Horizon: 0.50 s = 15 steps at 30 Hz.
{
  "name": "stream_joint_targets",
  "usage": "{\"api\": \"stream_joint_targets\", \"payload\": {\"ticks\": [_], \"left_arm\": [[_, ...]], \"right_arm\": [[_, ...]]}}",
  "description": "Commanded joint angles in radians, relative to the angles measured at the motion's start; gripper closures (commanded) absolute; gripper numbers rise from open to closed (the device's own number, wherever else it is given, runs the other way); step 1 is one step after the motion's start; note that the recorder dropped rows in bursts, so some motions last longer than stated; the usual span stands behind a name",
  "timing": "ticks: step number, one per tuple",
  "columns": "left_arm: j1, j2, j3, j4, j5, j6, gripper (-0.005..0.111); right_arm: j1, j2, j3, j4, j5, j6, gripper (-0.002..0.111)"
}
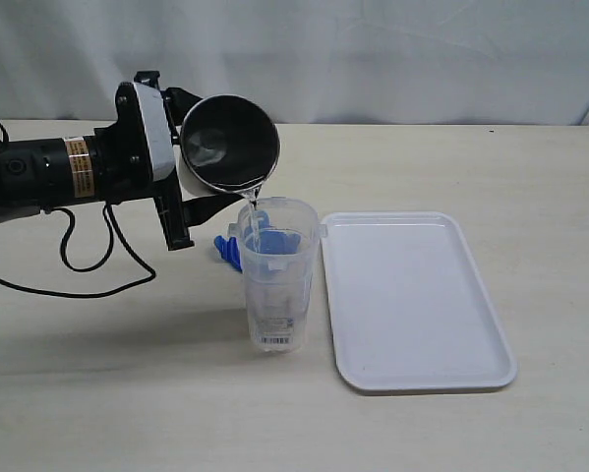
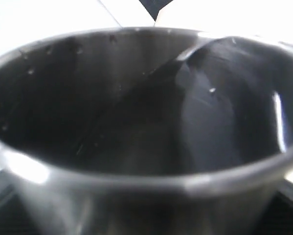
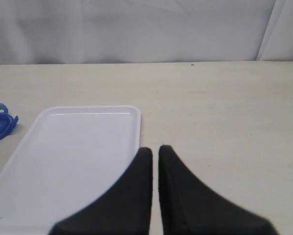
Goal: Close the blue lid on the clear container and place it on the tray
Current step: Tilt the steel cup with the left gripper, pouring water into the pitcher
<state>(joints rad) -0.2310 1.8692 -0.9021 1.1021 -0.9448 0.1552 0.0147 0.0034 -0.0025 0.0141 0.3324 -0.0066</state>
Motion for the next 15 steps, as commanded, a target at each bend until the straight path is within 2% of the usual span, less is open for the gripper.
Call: {"api": "stream_joint_targets", "payload": {"ticks": [1,15], "left_arm": [[-0.002,-0.023,-0.019,-0.038,-0.069,0.032,0.107],[-0.002,-0.023,-0.019,-0.040,-0.069,0.111,0.107]], "right_arm": [[0.000,-0.003,0.002,0.001,0.002,-0.001,0.104],[0.000,-0.003,0.002,0.001,0.002,-0.001,0.104]]}}
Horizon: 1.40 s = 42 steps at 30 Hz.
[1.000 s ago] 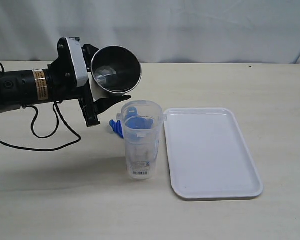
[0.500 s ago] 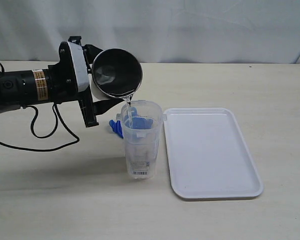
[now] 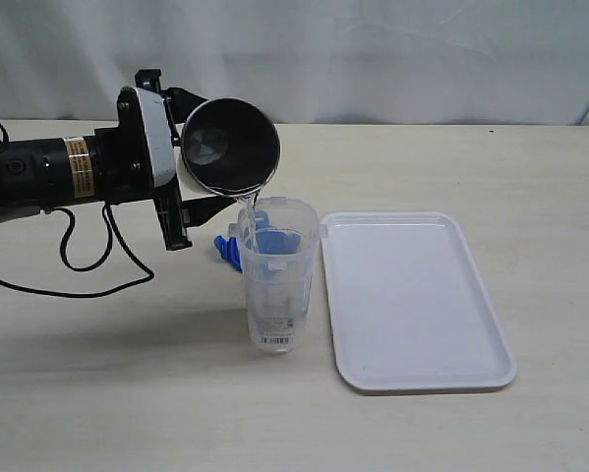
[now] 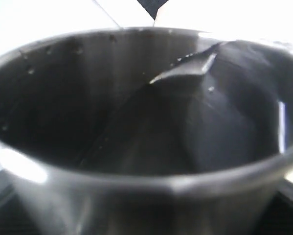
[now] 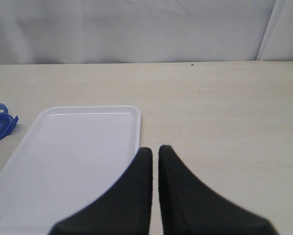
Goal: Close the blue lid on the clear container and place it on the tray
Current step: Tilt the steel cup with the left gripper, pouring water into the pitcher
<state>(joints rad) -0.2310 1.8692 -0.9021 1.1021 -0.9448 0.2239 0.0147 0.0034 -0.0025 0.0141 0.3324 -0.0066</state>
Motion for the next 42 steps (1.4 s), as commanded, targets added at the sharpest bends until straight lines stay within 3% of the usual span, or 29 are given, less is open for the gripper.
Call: {"api": "stream_joint_targets", "payload": {"ticks": [1,25,33,42], "left_arm": [[-0.002,-0.023,-0.019,-0.040,-0.069,0.042,0.107],[-0.002,-0.023,-0.019,-0.042,-0.069,0.033,0.107],[-0.061,-0.023,-0.019,-0.092,0.003,0.016,0.107],[-0.061,-0.023,-0.019,-0.129,0.011,0.016,0.107]], "right_arm": [[0.000,-0.003,0.002,0.001,0.002,-0.001,0.104],[0.000,-0.003,0.002,0.001,0.002,-0.001,0.104],[0.000,-0.003,0.002,0.001,0.002,-0.001,0.104],[0.000,-0.003,0.002,0.001,0.002,-0.001,0.104]]}}
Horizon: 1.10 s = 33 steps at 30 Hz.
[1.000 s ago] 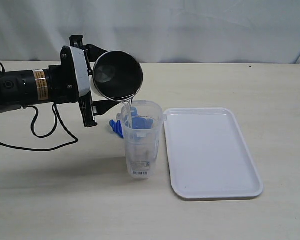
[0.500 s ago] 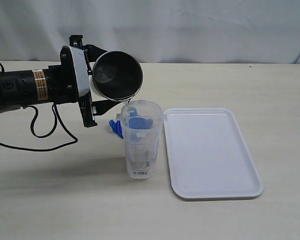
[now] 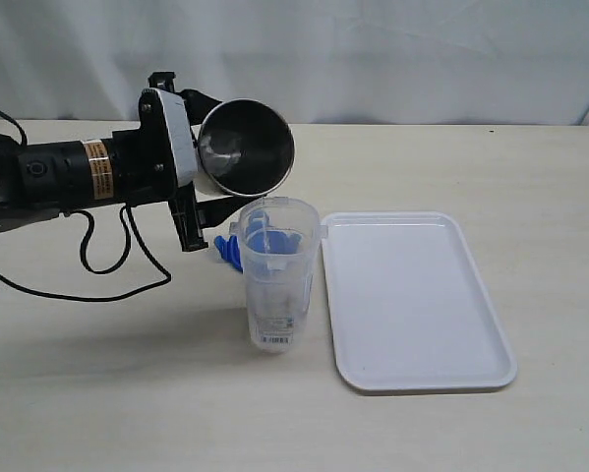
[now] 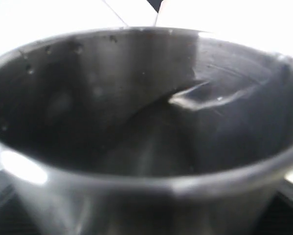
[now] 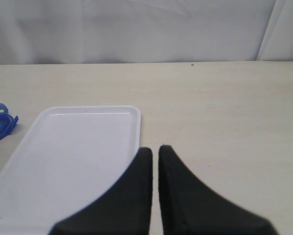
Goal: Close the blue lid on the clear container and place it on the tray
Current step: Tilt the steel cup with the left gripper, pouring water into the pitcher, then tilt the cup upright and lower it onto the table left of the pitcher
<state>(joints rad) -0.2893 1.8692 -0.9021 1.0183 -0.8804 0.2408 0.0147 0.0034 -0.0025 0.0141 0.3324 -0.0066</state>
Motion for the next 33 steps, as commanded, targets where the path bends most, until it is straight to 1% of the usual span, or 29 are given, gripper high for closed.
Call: {"api": "stream_joint_targets", "payload": {"ticks": [1,5,11,16,19,22,24,28,31,33], "left_arm": [[-0.003,-0.023,-0.019,-0.045,-0.053,-0.001,0.107],[-0.003,-0.023,-0.019,-0.052,-0.051,-0.023,0.107],[-0.001,-0.023,-0.019,-0.137,-0.030,-0.209,0.107],[-0.001,-0.023,-0.019,-0.280,-0.012,-0.404,0.107],[-0.001,-0.021,-0.019,-0.353,-0.008,-0.444,0.107],[-0.001,-0.021,-0.019,-0.454,-0.008,-0.448,0.107],[0.008,-0.011,-0.019,-0.540,-0.025,-0.448,0.107],[0.043,0.031,-0.021,-0.634,-0.104,-0.460,0.107],[0.080,0.090,-0.067,-0.635,-0.117,-0.521,0.107],[0.098,0.142,-0.122,-0.629,-0.113,-0.543,0.107]], "right_arm": [[0.000,-0.003,0.002,0.001,0.002,-0.001,0.104],[0.000,-0.003,0.002,0.001,0.002,-0.001,0.104],[0.000,-0.003,0.002,0.001,0.002,-0.001,0.104],[0.000,-0.003,0.002,0.001,0.002,-0.001,0.104],[0.000,-0.003,0.002,0.001,0.002,-0.001,0.104],[0.000,-0.003,0.002,0.001,0.002,-0.001,0.104],[0.000,-0.003,0.002,0.001,0.002,-0.001,0.104],[0.000,-0.003,0.002,0.001,0.002,-0.001,0.104],[0.000,-0.003,0.002,0.001,0.002,-0.001,0.104],[0.000,-0.003,0.002,0.001,0.002,-0.001,0.104]]}}
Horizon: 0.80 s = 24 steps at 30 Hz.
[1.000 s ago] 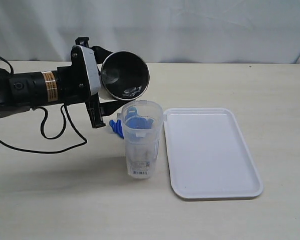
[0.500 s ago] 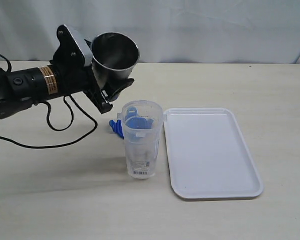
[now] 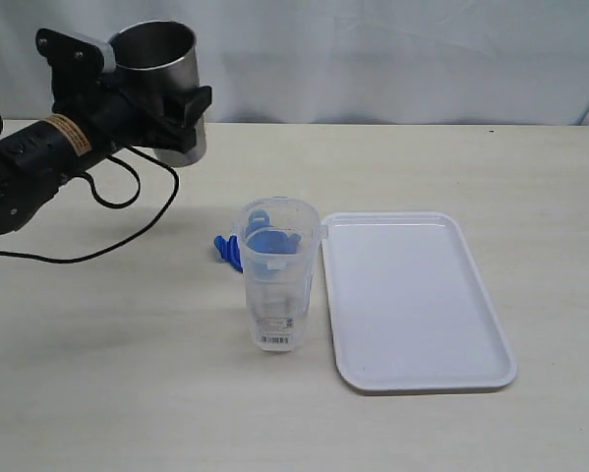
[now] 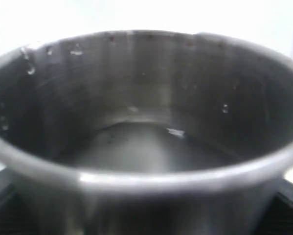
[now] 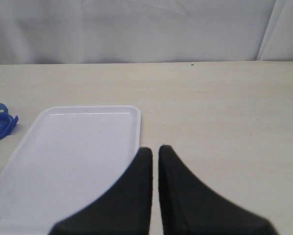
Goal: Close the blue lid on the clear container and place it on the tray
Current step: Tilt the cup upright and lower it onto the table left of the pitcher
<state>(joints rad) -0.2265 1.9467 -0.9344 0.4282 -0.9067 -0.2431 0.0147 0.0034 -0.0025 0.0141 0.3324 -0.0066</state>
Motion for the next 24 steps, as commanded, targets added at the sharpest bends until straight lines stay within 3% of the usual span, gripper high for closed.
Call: {"api": "stream_joint_targets", "payload": {"ticks": [1,13,24], "left_arm": [[0.041,0.092,-0.114,-0.029,-0.081,-0.064,0.107],[0.042,0.356,-0.461,-0.014,0.066,-0.102,0.107],[0.042,0.459,-0.508,-0.017,0.124,-0.098,0.107]], "right_arm": [[0.000,-0.003,0.002,0.001,0.002,-0.001,0.104],[0.000,-0.003,0.002,0.001,0.002,-0.001,0.104],[0.000,-0.003,0.002,0.001,0.002,-0.001,0.104]]}}
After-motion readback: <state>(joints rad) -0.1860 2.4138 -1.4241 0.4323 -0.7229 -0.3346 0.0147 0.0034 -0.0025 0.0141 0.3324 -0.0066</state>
